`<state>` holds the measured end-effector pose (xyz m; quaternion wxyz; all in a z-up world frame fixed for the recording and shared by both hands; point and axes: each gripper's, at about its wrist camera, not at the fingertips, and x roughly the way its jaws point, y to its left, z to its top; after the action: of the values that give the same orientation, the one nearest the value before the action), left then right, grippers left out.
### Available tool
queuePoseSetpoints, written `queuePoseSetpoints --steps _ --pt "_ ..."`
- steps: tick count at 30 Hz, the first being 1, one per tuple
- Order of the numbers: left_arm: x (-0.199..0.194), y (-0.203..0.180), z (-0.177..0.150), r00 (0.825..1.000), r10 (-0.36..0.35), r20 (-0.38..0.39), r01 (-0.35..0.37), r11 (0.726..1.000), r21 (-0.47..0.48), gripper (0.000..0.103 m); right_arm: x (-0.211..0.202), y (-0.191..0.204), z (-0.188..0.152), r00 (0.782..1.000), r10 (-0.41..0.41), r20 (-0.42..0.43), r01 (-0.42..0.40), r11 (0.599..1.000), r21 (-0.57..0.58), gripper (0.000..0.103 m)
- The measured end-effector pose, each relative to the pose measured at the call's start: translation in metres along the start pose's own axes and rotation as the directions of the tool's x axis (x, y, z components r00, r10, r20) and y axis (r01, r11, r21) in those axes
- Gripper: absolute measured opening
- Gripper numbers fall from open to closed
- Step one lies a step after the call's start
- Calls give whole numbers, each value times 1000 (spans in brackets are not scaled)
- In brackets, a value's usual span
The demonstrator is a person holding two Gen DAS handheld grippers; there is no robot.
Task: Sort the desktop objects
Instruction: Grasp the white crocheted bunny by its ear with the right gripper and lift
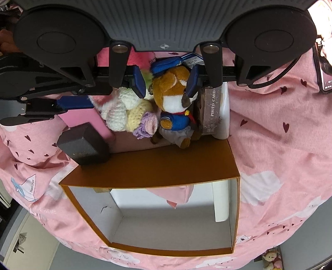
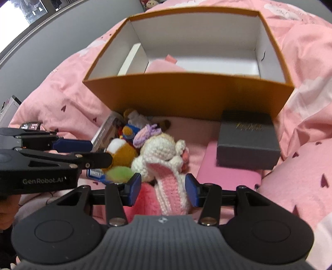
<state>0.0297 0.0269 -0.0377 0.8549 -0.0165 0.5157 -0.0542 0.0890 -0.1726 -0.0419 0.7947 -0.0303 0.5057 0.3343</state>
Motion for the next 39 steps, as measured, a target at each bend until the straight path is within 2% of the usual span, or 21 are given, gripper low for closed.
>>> queuePoseSetpoints --steps 1,4,7,9,19,32,36,39 --pt "0 0 0 1000 1 -1 -1 1000 0 50 1 -1 0 1000 -1 -4 1 1000 3 33" --pt "0 0 0 1000 1 0 -1 1000 0 50 -2 -3 0 1000 -9 6 9 1000 7 17" --pt "0 0 0 1000 2 4 -2 1000 0 50 -7 0 0 1000 -4 28 5 1000 -12 7" --pt "-1 1 0 1000 2 6 -2 1000 1 50 -10 2 0 999 -3 42 4 1000 -23 5" --pt "-3 4 1 1000 6 11 -6 1000 -3 50 -39 5 8 990 -12 138 20 998 -57 3" --pt "-8 8 2 1000 8 21 -8 1000 -7 50 -87 17 25 956 11 294 17 996 -90 3" --pt "-7 9 2 1000 5 19 -5 1000 -10 50 -81 9 28 954 -37 298 55 997 -52 3" --pt "-6 10 2 1000 2 18 -2 1000 -8 50 -69 -3 28 950 -120 288 130 991 -16 3"
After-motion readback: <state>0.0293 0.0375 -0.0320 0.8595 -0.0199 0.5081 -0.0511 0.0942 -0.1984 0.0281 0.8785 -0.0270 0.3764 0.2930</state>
